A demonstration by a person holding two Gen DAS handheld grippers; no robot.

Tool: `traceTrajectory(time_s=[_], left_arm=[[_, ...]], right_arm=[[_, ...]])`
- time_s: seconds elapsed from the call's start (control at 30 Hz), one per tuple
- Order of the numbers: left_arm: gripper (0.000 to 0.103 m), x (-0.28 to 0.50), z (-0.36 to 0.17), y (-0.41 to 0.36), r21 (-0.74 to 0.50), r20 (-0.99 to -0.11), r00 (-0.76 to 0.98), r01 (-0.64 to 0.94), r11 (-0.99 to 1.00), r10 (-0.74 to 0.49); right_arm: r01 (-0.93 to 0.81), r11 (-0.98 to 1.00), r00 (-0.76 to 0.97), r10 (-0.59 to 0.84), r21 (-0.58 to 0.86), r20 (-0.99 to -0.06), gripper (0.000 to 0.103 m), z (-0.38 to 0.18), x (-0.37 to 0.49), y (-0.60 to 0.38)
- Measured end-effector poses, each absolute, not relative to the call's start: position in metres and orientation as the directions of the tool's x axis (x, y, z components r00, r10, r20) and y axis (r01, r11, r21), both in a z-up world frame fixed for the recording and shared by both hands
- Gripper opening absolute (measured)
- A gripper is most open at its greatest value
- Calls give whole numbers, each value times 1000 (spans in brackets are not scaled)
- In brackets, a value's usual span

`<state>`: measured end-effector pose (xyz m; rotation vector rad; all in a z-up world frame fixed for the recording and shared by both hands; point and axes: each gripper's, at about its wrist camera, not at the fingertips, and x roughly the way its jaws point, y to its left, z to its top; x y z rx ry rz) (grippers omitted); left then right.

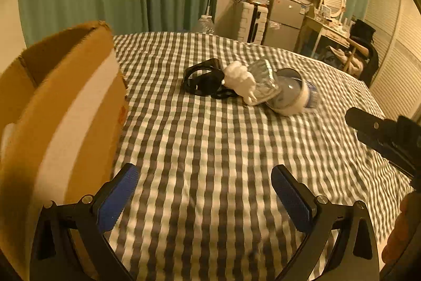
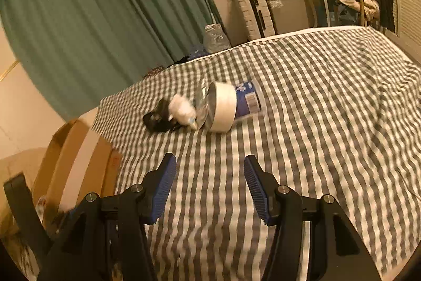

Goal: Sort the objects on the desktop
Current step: 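Move both tools back over the remaining items on the bed, then grasp the white tape roll with the right tool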

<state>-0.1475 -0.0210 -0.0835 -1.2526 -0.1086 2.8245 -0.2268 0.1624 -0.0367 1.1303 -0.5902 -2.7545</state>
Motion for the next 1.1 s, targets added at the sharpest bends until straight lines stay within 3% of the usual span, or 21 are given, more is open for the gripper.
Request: traceTrajectory(time_s=[0.5, 0.57, 0.6, 0.63, 1.0, 1.1], left_arm=[[103, -212, -128, -31, -105, -757, -651, 42, -994, 53], [103, -210, -134, -29, -84, -764, -644, 32, -996, 44], [103, -209, -136, -28, -77, -766, -641, 30, -997, 40], [103, -207, -137, -27, -76, -768, -639, 29, -997, 40], [103, -200, -132, -23, -83, -773, -632, 6, -997, 61], [103, -200, -135, -22, -75, -777, -627, 3, -997, 57]], right_arm=[[-110, -899, -660, -253, 424, -707, 54, -86, -323, 156], [-108, -900, -650, -257, 422, -715, 50, -89, -327, 152], [-107, -905, -641, -253, 411, -725, 41, -90, -330, 149], [-104, -908, -633, -253, 405, -732, 38, -91, -332, 148], [-124, -899, -666, -238, 420, -707, 36, -87, -327, 159], [-110, -908, -663, -236, 405, -710, 29, -85, -328, 156]])
